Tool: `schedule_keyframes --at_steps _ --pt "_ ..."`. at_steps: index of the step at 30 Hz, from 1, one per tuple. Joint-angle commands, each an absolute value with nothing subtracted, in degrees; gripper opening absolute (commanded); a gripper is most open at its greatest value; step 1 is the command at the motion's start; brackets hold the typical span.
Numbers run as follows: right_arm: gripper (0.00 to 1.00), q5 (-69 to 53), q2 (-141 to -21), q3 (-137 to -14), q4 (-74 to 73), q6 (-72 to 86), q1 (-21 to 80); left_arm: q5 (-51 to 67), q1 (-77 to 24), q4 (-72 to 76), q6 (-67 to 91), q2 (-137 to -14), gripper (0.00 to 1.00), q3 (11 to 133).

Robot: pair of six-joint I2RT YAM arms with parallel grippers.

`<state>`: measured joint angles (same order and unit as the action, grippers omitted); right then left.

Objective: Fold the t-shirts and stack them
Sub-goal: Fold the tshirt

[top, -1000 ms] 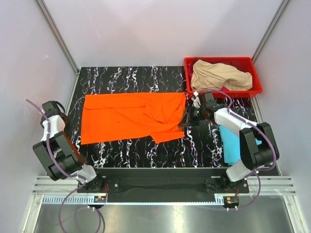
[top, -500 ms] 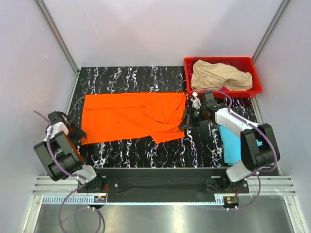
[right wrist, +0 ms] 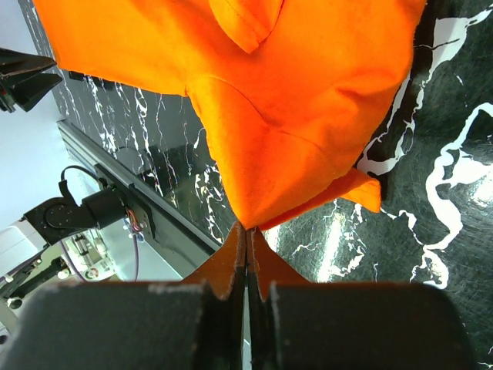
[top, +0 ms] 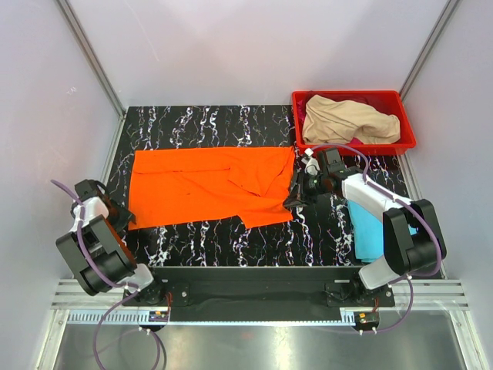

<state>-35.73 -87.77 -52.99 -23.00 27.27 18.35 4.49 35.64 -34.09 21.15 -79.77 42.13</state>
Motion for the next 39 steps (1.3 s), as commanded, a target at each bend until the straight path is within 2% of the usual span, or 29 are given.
schedule_keyframes --at_steps 1,10,15,23,27,38,39 --pt "0.0 -37.27 -85.69 -52.82 -22.06 26.81 18.28 0.71 35.95 -36.47 22.67 -77.87 0.49 44.56" --pt "0.0 -37.35 -86.04 -52.65 -21.45 27.24 18.28 0.71 35.95 -32.87 26.89 -80.85 0.51 43.68" --pt "0.0 -37.18 -85.96 -52.47 -21.71 27.07 18.19 0.09 35.86 -33.05 28.21 -82.53 0.45 44.21" --pt "0.0 -37.18 -86.04 -52.82 -21.62 27.07 18.28 -2.37 35.77 -31.12 29.97 -84.72 0.44 44.12" --pt "0.0 -37.18 -86.05 -52.65 -21.36 27.07 18.19 -1.76 35.86 -29.36 29.97 -87.45 0.35 45.79" --pt "0.0 -36.3 -84.82 -51.42 -22.24 27.33 18.19 3.08 35.77 -28.74 29.18 -88.69 0.01 47.64" --pt "0.0 -36.3 -84.64 -51.33 -22.15 27.25 18.19 2.73 35.86 -29.35 28.74 -88.25 0.01 47.55"
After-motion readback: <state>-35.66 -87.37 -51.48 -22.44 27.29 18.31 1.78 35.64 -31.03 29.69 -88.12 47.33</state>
